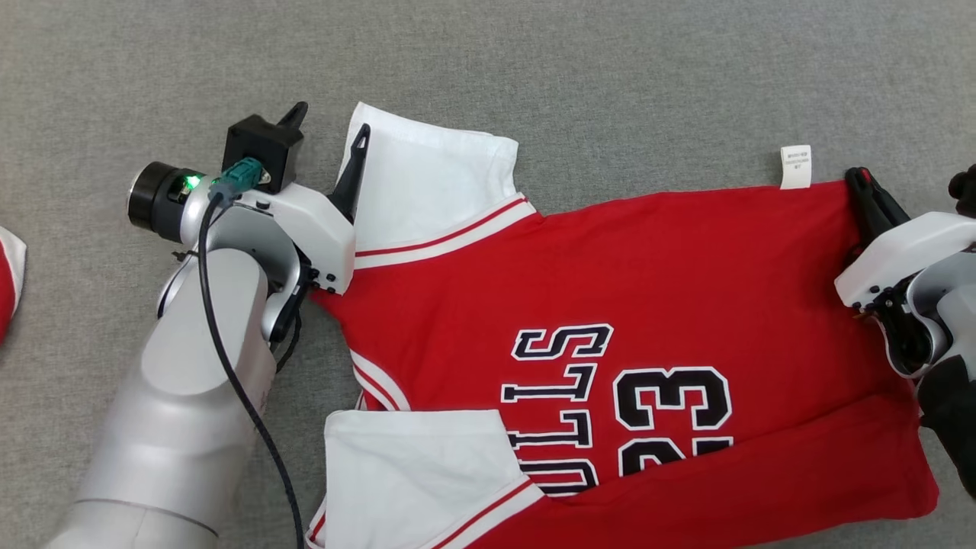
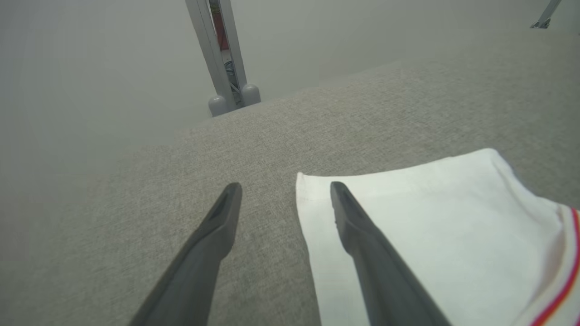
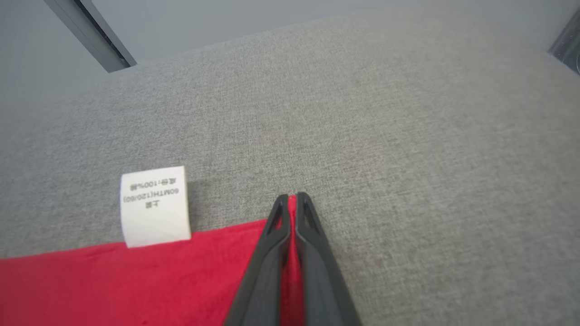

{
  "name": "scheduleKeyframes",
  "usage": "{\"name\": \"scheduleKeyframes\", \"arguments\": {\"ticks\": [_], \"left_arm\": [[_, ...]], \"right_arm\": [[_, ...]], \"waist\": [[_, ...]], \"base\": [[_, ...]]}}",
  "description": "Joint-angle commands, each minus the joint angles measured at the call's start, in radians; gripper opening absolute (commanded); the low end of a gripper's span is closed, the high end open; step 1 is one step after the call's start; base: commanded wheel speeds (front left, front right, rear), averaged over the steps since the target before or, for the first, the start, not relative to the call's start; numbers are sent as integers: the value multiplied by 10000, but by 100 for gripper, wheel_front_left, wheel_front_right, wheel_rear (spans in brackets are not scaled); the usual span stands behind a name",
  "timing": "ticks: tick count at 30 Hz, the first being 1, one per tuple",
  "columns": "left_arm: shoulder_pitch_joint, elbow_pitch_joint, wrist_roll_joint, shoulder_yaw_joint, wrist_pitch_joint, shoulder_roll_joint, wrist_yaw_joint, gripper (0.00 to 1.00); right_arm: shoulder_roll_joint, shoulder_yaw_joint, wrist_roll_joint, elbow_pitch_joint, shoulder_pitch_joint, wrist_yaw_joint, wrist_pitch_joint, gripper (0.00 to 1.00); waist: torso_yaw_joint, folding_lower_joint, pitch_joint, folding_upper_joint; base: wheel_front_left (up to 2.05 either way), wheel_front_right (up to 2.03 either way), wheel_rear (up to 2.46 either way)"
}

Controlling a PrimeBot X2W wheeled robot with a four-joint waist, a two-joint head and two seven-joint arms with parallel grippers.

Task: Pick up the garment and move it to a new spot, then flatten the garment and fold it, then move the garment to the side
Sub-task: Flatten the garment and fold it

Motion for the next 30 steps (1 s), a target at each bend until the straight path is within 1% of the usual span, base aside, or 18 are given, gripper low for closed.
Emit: {"name": "scheduleKeyframes", "arguments": {"ticks": [1, 6, 11, 22, 24, 25, 30], "left_arm": [[-300, 236, 71, -43, 91, 43, -46, 100], [-911, 1092, 216, -272, 149, 24, -50, 100], [-1403, 1843, 235, -326, -46, -56, 120, 100], [-2018, 3175, 145, -608, -133, -143, -62, 100], [-2050, 3397, 62, -689, -64, -186, -167, 25], [-2055, 3477, 56, -725, -83, -206, -194, 0], [-2208, 3780, -67, -852, -285, -261, -294, 0]], "right_arm": [[62, 79, 178, 16, -24, 0, -49, 0], [174, 319, 404, 41, -55, 0, -107, 0], [190, 559, 559, 104, -198, 0, -108, 0], [258, 796, 787, 104, -405, -1, -126, 0], [251, 800, 809, 82, -403, -1, -128, 0], [240, 797, 812, 79, -401, -1, -128, 0], [182, 758, 832, 94, -360, -1, -130, 0]], "waist": [[-106, 0, 76, 0], [-252, 0, 183, 0], [-309, 0, 297, 0], [-390, 0, 485, 0], [-393, 0, 497, 0], [-389, 0, 501, 0], [-352, 0, 469, 0]], "base": [[0, 0, 0], [0, 0, 0], [0, 0, 0], [0, 0, 0], [0, 0, 0], [0, 0, 0], [0, 0, 0]]}}
